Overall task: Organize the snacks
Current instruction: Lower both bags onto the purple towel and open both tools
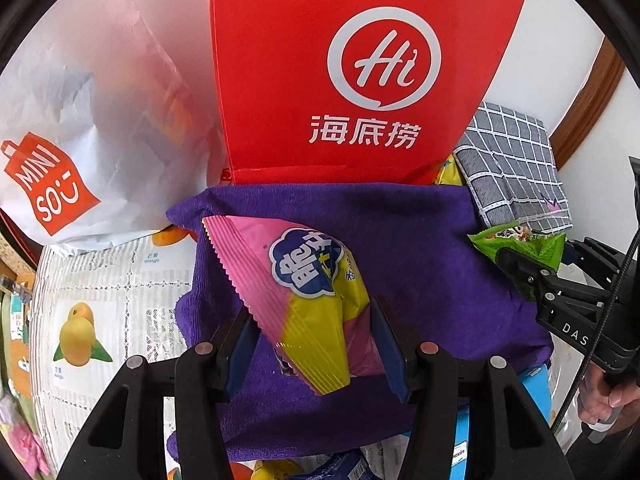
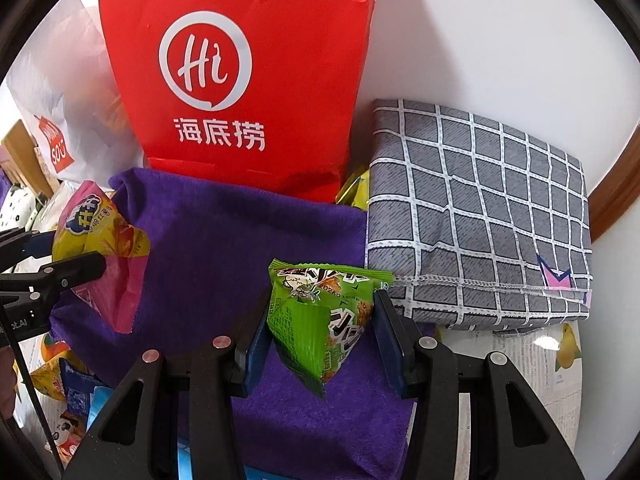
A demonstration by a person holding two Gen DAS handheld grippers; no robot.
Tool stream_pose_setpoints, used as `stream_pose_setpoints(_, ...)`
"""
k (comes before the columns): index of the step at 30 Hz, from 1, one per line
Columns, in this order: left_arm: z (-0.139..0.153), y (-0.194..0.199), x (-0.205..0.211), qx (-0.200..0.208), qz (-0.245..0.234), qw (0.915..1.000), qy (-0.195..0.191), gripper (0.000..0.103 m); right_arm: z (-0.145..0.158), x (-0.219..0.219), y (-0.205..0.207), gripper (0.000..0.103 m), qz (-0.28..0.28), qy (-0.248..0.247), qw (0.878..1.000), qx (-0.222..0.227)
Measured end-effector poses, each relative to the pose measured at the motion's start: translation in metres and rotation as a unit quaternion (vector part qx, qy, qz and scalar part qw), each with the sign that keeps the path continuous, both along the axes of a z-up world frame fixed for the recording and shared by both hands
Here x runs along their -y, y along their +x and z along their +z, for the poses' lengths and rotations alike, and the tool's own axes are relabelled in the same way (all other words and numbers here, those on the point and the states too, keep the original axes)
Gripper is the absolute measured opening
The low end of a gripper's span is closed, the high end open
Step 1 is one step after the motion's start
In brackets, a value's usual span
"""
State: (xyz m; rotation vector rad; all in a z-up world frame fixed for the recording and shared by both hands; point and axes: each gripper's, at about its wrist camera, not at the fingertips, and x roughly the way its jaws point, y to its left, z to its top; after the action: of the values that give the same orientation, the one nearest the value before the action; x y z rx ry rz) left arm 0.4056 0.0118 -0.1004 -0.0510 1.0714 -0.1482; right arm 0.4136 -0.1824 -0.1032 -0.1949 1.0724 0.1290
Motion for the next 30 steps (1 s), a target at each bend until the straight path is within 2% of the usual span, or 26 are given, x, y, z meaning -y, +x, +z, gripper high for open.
stream_pose_setpoints(30, -0.0076, 0.004, 0.0044, -0.013, -0.005, 0.9998, 0.011, 0.053, -0.0102, -0.0077, 0.004, 0.048, 0.015, -0.011, 1.0, -0.015)
